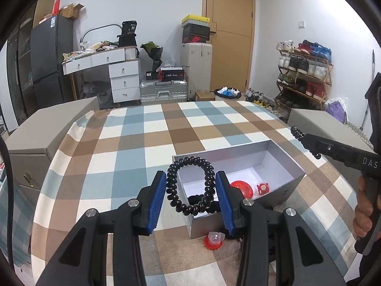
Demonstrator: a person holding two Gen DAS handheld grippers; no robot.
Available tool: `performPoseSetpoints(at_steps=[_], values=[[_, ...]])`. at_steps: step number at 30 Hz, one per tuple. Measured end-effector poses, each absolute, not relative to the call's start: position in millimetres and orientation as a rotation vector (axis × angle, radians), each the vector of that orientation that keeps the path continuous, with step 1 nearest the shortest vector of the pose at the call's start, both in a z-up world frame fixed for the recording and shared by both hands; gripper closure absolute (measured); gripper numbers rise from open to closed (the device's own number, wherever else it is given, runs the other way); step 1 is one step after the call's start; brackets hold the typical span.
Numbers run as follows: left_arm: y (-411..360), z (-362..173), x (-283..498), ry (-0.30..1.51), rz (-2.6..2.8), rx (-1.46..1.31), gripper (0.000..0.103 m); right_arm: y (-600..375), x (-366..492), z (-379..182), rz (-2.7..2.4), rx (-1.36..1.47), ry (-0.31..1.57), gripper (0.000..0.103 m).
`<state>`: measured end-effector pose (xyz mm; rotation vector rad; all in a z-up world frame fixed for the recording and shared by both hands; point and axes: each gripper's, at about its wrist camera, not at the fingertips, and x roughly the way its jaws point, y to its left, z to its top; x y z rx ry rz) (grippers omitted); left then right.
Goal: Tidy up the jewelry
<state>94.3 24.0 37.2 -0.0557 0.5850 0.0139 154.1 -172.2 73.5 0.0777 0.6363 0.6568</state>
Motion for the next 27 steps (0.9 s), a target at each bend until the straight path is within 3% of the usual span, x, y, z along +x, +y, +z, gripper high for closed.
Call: performPoseSetpoints(at_steps=[27], values=[[14.2, 24.5, 98.3, 0.636, -0.016, 0.029, 0.066, -160.9, 159.1, 57.6, 0.671, 0.061, 0.679, 0.063]])
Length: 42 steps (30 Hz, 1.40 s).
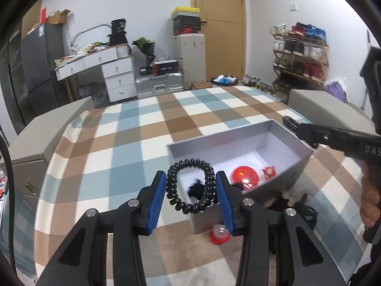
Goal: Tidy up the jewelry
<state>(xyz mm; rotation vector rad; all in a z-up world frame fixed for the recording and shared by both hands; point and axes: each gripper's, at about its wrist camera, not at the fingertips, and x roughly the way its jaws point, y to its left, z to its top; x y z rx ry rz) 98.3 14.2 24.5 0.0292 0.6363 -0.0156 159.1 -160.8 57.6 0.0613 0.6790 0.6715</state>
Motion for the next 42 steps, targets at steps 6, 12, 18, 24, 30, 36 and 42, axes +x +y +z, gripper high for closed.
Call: performPoseSetpoints(at_steps=[6, 12, 18, 24, 30, 36, 42], values=[[3.4, 23.0, 98.0, 0.639, -0.062, 0.032, 0.066, -162.2, 161.3, 56.9, 0.673, 0.077, 0.683, 0.063], [2.5, 22.1, 99.5, 0.632, -0.052, 0.039, 0.066, -161.6, 166.1, 49.7, 0.693, 0.119, 0.717, 0.063], [11.1, 20.0, 103.1, 0.644, -0.011, 0.024, 0.066, -153.9, 162.7, 45.0, 0.712, 0.109, 0.736, 0.063], [18.2, 18.7, 104.8, 0.653, 0.009, -0.016, 0.066, -151.1, 160.5, 43.8, 0.714, 0.104, 0.737, 0.063], [10.4, 27.0, 97.6, 0.606, -0.033, -0.014, 0.066, -152.5, 162.0, 42.7, 0.703, 0.113, 0.741, 0.063], [1.7, 23.3, 97.4, 0.599, -0.06, -0.003, 0.066, -152.2, 162.2, 42.0, 0.699, 0.114, 0.74, 0.063], [2.1, 19.9, 99.6, 0.613, -0.059, -0.011, 0.066, -151.0, 162.7, 40.5, 0.693, 0.11, 0.741, 0.063]])
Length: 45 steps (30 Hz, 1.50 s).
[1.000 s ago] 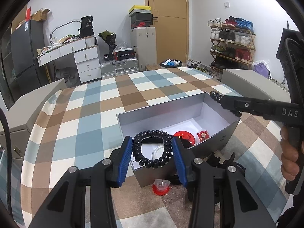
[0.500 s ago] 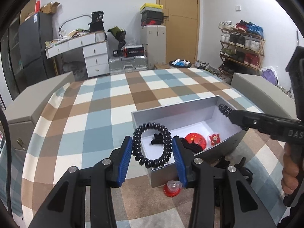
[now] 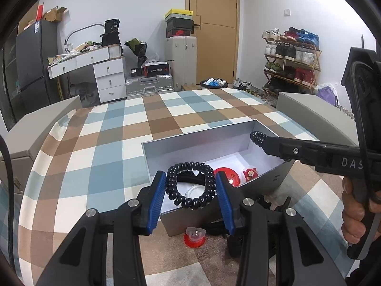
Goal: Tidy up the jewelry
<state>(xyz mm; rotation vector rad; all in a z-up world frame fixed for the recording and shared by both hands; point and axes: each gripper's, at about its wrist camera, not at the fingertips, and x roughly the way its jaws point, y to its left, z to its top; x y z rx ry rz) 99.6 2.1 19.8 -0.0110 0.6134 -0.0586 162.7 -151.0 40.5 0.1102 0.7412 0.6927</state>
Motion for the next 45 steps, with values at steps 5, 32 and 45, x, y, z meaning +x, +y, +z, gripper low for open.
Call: performPoseSetpoints(at_steps=[5, 32, 45], values=[[2.9, 20.5, 98.7, 0.613, -0.055, -0.021, 0.065, -150.4, 162.3, 40.6, 0.695, 0.11, 0.741, 0.06], [11.2, 38.5, 63.0, 0.588, -0.052, -0.037, 0.001, -180.7, 130.2, 51.8, 0.618, 0.011, 0.73, 0.002], [-10.6, 4.6, 48.9, 0.664, -0.094, 0.012, 0.001, -182.7, 102.4, 22.1, 0.637, -0.07, 0.775, 0.002]])
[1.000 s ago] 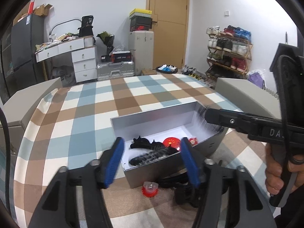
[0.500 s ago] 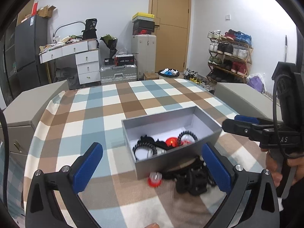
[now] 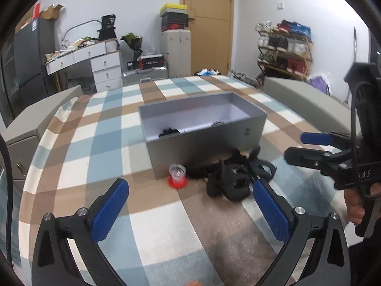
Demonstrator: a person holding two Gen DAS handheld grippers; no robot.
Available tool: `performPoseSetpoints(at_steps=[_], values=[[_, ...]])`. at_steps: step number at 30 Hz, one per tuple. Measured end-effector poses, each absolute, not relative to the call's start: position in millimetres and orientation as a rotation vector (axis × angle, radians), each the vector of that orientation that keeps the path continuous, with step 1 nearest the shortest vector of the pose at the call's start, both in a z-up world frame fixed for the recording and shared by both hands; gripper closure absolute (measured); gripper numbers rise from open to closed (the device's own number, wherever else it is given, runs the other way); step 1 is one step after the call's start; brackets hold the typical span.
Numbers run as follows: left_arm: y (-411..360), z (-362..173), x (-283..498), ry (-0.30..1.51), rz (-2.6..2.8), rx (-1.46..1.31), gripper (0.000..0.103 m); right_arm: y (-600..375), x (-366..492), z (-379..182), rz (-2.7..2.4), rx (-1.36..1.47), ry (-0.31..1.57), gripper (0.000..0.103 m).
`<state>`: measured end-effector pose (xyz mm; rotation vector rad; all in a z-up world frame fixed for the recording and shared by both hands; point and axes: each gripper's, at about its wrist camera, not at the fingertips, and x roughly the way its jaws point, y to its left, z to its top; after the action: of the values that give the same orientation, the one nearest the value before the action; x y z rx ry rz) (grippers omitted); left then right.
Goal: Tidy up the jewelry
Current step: 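Withdraw both grippers from the box toward the black claw clips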
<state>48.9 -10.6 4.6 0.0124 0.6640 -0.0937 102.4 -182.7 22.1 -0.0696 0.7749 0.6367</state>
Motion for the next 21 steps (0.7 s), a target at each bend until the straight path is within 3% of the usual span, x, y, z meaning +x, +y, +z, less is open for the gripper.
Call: performPoseSetpoints(at_steps=[6, 16, 21], values=[[-8.5, -0.1, 48.7, 0.694, -0.104, -0.002, 0.001, -168.7, 98.5, 10.0, 0.681, -0.112, 0.82, 0.005], [-3.6, -5.3, 44.9, 0.7, -0.086, -0.038, 0.001, -157.3, 98.2, 1.1, 0.731, -0.118, 0.859, 0.029], [-5.7, -5.5, 44.3, 0.699, -0.091, -0.029, 0.001, -153.8, 98.5, 0.5, 0.745, -0.111, 0.864, 0.033]])
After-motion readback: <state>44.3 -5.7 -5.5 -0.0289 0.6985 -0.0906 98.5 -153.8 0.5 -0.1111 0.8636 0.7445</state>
